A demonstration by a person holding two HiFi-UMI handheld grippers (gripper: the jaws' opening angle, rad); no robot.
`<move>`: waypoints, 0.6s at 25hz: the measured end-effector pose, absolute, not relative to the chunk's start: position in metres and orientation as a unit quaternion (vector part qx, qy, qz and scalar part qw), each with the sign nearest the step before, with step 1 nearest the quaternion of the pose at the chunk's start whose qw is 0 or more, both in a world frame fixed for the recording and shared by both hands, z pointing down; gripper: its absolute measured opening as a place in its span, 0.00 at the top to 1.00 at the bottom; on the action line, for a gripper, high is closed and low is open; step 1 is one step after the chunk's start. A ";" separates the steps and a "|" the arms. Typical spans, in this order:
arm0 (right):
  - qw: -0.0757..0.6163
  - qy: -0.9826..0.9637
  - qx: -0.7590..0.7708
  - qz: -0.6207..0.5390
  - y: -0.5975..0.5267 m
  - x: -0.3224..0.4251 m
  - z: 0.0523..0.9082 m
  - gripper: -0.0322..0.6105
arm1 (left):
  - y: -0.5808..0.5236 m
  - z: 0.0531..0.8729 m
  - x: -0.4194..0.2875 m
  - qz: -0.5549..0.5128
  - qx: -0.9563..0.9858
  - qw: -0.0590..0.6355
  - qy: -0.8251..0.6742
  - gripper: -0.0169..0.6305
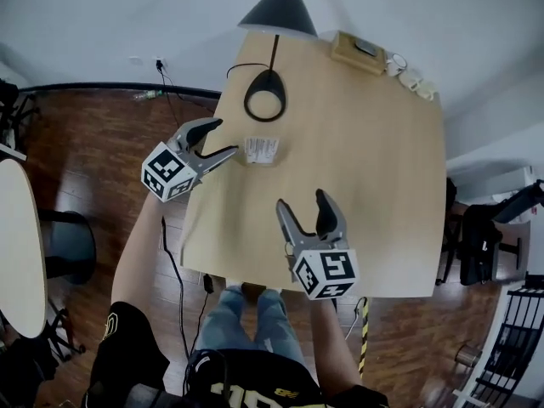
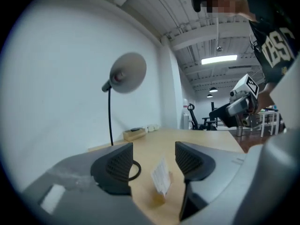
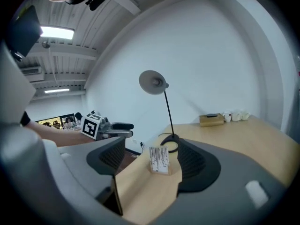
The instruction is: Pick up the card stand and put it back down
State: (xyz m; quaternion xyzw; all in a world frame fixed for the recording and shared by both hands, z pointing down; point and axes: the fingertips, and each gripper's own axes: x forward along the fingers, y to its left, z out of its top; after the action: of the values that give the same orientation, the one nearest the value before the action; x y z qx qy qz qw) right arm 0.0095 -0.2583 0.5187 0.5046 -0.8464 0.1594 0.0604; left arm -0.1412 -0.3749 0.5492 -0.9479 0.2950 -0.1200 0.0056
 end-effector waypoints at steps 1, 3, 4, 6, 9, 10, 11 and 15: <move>0.055 -0.849 0.502 0.152 -0.258 0.006 0.506 0.40 | -0.365 0.529 -0.144 -0.103 -0.948 0.011 0.302 0.51; 0.042 -0.854 0.499 0.138 -0.256 0.002 0.480 0.40 | -0.344 0.489 -0.145 -0.076 -0.947 0.026 0.311 0.50; 0.034 -0.857 0.498 0.132 -0.255 0.000 0.468 0.40 | -0.333 0.470 -0.145 -0.066 -0.946 0.035 0.316 0.48; 0.017 -0.860 0.495 0.120 -0.253 -0.002 0.443 0.40 | -0.311 0.433 -0.143 -0.050 -0.940 0.052 0.332 0.45; -0.005 -0.868 0.486 0.105 -0.251 -0.008 0.413 0.40 | -0.280 0.386 -0.144 -0.033 -0.925 0.076 0.371 0.45; -0.010 -0.871 0.482 0.099 -0.251 -0.010 0.405 0.40 | -0.272 0.372 -0.146 -0.028 -0.918 0.082 0.388 0.45; -0.015 -0.873 0.478 0.093 -0.251 -0.013 0.397 0.40 | -0.265 0.361 -0.149 -0.024 -0.909 0.086 0.406 0.45; -0.029 -0.881 0.468 0.070 -0.246 -0.017 0.373 0.40 | -0.242 0.339 -0.162 -0.022 -0.875 0.086 0.475 0.45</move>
State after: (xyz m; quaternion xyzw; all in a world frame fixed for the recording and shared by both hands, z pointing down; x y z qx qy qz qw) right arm -0.0171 -0.2455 0.3734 0.4676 -0.8806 0.0703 -0.0290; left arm -0.1618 -0.2419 0.3386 -0.8754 0.4751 -0.0216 0.0863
